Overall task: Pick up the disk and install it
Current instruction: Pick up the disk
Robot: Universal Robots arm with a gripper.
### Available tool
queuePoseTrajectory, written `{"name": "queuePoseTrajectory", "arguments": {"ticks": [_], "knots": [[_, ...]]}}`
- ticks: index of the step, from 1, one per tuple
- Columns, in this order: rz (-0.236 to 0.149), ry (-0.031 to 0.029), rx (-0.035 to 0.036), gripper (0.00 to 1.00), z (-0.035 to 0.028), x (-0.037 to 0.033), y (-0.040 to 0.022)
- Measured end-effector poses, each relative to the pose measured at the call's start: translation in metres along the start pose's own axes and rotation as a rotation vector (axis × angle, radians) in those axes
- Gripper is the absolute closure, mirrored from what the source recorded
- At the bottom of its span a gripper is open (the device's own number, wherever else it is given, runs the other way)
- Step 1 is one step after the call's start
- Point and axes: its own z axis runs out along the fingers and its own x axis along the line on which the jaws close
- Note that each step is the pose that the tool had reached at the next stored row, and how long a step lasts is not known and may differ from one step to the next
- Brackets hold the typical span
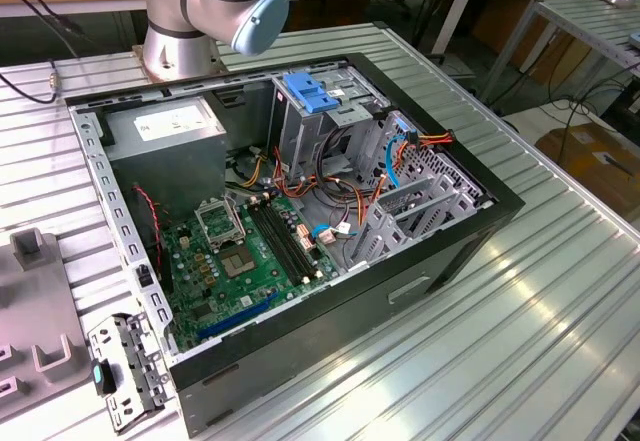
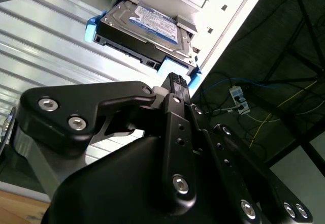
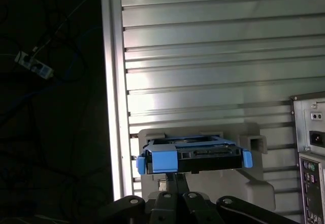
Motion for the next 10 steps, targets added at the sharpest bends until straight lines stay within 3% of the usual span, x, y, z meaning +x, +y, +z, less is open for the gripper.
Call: {"name": "queuePoseTrajectory", "arguments": {"ticks": [10], "knots": [[0.0, 0.0, 0.0, 0.89, 0.0, 0.0, 0.0]]}}
